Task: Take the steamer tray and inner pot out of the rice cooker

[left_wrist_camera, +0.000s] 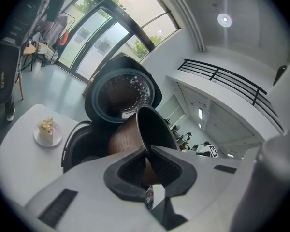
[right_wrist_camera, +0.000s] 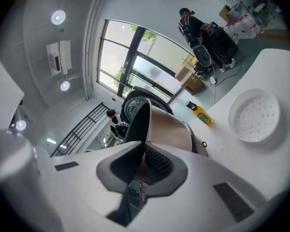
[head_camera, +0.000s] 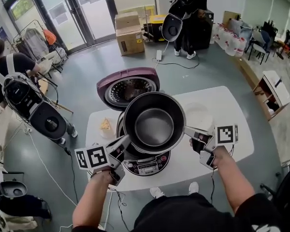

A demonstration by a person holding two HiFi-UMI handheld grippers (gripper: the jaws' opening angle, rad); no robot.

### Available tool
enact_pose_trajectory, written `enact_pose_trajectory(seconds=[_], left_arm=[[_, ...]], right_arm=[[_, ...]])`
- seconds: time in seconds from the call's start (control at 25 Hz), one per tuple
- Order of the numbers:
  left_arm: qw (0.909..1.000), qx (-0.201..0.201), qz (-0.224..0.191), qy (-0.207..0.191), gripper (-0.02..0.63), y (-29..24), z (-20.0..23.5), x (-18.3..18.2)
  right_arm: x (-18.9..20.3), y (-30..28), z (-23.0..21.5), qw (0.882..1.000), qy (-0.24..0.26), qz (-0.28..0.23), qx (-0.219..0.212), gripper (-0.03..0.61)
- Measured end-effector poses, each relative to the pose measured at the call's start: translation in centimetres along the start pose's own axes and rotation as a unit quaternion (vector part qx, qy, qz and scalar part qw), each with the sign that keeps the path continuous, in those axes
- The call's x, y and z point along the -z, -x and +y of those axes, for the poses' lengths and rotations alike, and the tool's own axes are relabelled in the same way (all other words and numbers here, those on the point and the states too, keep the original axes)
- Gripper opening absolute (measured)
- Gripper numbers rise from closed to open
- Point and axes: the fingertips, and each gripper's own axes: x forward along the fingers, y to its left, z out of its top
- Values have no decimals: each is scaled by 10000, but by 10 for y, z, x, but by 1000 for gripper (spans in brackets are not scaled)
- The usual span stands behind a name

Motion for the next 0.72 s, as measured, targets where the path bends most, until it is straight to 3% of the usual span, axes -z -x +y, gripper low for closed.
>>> enact_pose_trajectory(seconds=[0.4,0.6,0.72], left_arm=[[9988,386,306,-2,35,-90,-73,37],[9976,484,485,135,37,-130,-98,65],[9969,520,551,199,38,-147,-111,80]], right_arm=[[-39,102,-36,9991,-2,-423,18,23],[-48,154,-65,9976,-96,-547,415,21],[-52,176,-74,9975,-60,-575,405,23]])
